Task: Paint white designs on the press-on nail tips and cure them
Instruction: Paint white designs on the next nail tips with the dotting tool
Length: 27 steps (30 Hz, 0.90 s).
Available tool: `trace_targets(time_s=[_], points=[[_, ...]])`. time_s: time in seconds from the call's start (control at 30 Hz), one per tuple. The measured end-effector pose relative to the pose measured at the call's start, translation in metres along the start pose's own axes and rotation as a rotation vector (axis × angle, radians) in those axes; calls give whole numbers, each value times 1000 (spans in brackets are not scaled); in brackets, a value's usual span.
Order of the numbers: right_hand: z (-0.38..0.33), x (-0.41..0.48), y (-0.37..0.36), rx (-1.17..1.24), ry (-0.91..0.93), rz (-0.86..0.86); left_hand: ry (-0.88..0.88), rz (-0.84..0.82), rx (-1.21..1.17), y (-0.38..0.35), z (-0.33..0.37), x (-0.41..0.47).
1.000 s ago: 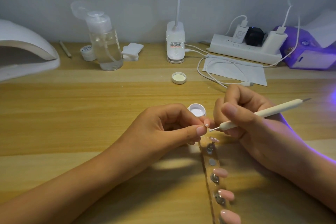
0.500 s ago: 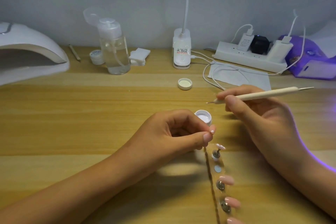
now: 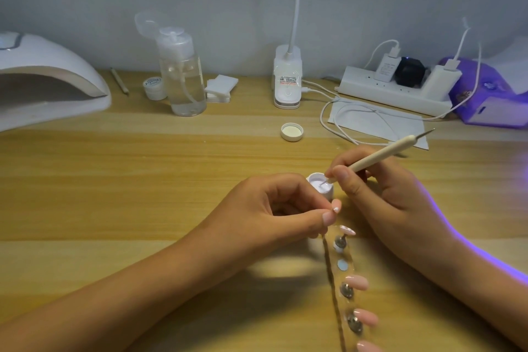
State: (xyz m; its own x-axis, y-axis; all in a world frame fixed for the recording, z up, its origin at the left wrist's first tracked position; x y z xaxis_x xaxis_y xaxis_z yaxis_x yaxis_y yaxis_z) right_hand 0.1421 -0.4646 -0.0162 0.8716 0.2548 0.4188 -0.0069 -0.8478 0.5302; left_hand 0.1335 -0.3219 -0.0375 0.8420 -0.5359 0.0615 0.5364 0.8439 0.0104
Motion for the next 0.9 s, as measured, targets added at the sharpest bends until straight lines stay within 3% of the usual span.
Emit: trace_targets(time_s=[0.5,0.7,0.8,0.9], points=[[-1,-1,3,68,-43,44,2,3,-5,1,-1,0],[2,-4,21,489,-56,205,0,-2,-6,0,-1,1],[7,-6,18,754,-126,135,3,-8,-15,0,-1,1],[5,-5,11,868,-162,41,8,-3,-28,0,-1,0]])
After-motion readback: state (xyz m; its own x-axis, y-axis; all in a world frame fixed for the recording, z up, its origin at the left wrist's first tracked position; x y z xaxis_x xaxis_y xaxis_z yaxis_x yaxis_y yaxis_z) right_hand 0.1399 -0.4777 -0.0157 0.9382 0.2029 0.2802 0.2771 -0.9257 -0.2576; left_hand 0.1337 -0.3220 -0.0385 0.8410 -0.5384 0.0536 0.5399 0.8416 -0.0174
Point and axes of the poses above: each hand's wrist, its own x-axis towards the middle knuckle, its own y-axis out of the back of the hand, z = x × y, the point moved 7 cm from there along x, towards the middle knuckle
